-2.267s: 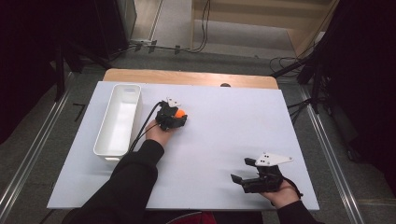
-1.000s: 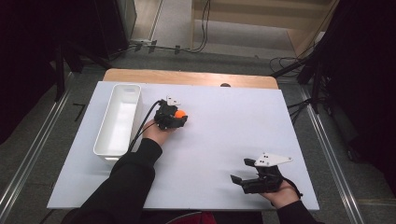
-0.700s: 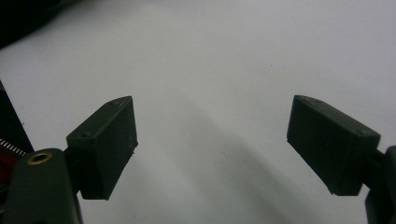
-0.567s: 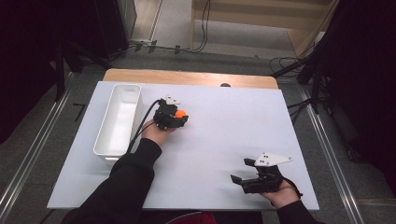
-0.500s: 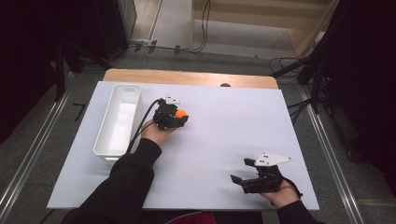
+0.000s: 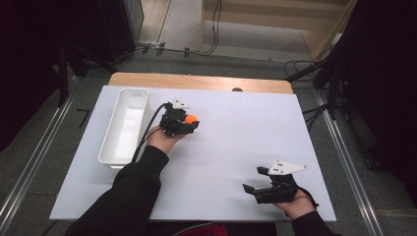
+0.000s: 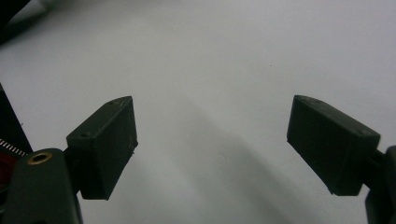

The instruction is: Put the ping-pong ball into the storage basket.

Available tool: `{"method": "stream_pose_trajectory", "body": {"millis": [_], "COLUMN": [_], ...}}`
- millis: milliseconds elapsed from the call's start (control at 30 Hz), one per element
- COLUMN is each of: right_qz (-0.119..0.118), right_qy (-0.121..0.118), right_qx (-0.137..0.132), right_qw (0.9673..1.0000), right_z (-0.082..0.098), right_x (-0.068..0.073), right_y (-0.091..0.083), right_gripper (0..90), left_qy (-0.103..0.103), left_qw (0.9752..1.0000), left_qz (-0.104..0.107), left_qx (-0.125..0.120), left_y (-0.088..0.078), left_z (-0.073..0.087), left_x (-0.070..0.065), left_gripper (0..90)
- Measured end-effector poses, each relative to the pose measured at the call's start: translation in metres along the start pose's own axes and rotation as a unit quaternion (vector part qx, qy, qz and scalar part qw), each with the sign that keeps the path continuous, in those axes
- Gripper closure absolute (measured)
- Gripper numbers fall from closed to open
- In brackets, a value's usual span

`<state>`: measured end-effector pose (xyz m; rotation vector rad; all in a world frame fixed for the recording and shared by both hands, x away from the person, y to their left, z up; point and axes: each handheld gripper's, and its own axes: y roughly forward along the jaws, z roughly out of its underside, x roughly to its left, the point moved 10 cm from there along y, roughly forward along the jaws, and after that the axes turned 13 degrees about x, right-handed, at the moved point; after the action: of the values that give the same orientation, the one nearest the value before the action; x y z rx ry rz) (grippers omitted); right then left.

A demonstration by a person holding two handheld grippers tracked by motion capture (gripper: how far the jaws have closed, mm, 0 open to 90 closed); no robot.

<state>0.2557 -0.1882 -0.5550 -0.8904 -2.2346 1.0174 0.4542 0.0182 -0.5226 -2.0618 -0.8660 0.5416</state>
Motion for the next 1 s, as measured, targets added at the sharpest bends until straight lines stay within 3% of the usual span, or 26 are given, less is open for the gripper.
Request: {"method": "stream_pose_trajectory", "body": {"millis": [100,333,667,1000], "right_qz": [0.0,0.0,0.0,0.001], "right_qy": [-0.001,-0.001,0.0,-0.001], "right_qx": [-0.001,0.0,0.001,0.002], "right_qw": [1.0,1.0,1.0,1.0], "right_z": [0.0,0.0,0.0,0.0], "right_x": [0.0,0.0,0.0,0.0], "right_y": [0.0,0.0,0.0,0.0], "right_gripper": [14.7,14.7,14.7,14.7], "left_qy": [0.005,-0.001,-0.001,0.003], "left_qw": [1.0,0.9999,0.9996,0.9996], "left_qz": [-0.003,0.016,0.027,0.027], "left_qx": [0.005,0.003,0.005,0.004], "left_y": [-0.004,-0.016,-0.027,-0.04], "left_z": [0.0,-0.002,-0.003,-0.005], "left_x": [0.0,-0.005,-0.009,-0.009], "left_gripper": [50.1,50.1,50.1,50.1]}}
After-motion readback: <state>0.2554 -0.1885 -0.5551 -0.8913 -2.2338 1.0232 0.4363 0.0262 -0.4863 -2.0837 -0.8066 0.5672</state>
